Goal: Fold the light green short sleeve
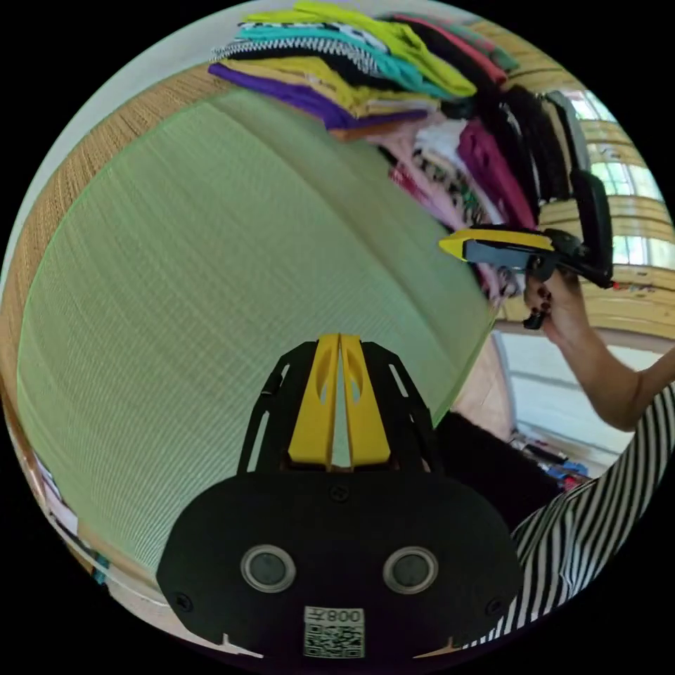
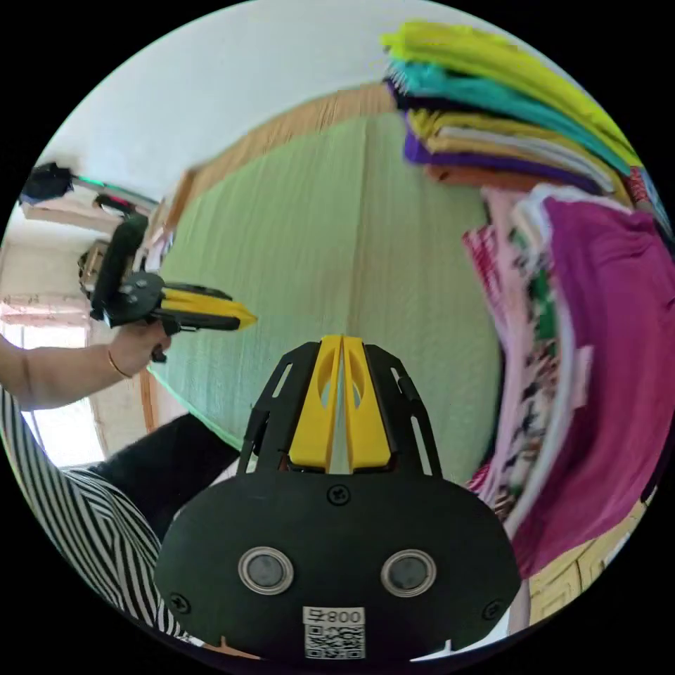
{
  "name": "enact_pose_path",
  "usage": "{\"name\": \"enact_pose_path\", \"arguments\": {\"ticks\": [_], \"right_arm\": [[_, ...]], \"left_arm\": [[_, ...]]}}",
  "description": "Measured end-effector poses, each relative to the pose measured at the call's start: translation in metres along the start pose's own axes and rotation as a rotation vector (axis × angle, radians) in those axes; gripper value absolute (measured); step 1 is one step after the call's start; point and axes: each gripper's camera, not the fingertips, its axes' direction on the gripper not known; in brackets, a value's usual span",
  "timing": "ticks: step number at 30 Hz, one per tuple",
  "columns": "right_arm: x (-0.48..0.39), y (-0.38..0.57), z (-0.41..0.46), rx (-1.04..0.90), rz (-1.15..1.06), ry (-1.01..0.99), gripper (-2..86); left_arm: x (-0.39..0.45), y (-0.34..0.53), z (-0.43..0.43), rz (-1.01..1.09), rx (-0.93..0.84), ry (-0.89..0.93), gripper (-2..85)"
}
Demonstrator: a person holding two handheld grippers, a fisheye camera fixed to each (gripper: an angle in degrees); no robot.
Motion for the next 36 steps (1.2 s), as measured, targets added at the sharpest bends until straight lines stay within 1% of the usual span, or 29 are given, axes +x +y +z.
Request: {"name": "enact_pose_path", "arguments": {"ticks": [2, 3, 4, 6, 9, 13, 16, 23, 26, 28, 30, 31, 33, 36], "right_arm": [[-0.027, 0.016, 0.042, -0.111, -0.019, 0.044, 0.0], [-0.044, 0.026, 0.066, -0.169, -0.031, 0.084, 0.0], [-0.051, 0.031, 0.076, -0.195, -0.036, 0.103, 0.0], [-0.078, 0.046, 0.081, -0.123, -0.039, 0.203, 0.0], [-0.094, 0.058, 0.082, -0.08, -0.007, 0.225, 0.0], [-0.107, 0.076, 0.082, -0.032, 0.023, 0.222, 0.1], [-0.118, 0.094, 0.083, 0.025, 0.055, 0.218, 0.0], [-0.161, 0.152, 0.094, 0.213, 0.079, 0.349, -0.4], [-0.166, 0.167, 0.091, 0.227, 0.141, 0.318, -0.4], [-0.167, 0.173, 0.083, 0.253, 0.174, 0.281, -0.4], [-0.173, 0.186, 0.062, 0.361, 0.175, 0.272, -0.4], [-0.174, 0.188, 0.056, 0.382, 0.175, 0.279, -0.4], [-0.178, 0.201, 0.036, 0.454, 0.181, 0.303, -0.3], [-0.189, 0.221, 0.01, 0.512, 0.174, 0.31, 0.1]], "left_arm": [[0.007, 0.028, 0.033, 0.037, -0.112, -0.127, 0.1], [0.009, 0.033, 0.041, 0.051, -0.136, -0.15, 0.1], [0.014, 0.045, 0.045, 0.09, -0.088, -0.172, 0.2], [0.017, 0.057, 0.048, 0.107, -0.058, -0.183, 0.2], [0.019, 0.075, 0.053, 0.146, -0.017, -0.196, 0.4], [0.019, 0.11, 0.061, 0.238, 0.093, -0.217, 0.4], [0.009, 0.133, 0.066, 0.267, 0.158, -0.178, 0.4], [-0.014, 0.188, 0.08, 0.296, 0.29, -0.131, 0.3], [-0.027, 0.207, 0.083, 0.273, 0.307, -0.089, 0.3], [-0.035, 0.218, 0.084, 0.275, 0.304, -0.028, 0.3], [-0.044, 0.235, 0.083, 0.281, 0.331, 0.049, 0.2], [-0.048, 0.249, 0.081, 0.283, 0.36, 0.076, 0.2], [-0.055, 0.273, 0.078, 0.287, 0.398, 0.093, 0.3], [-0.066, 0.321, 0.073, 0.263, 0.444, 0.144, 0.3]]}}
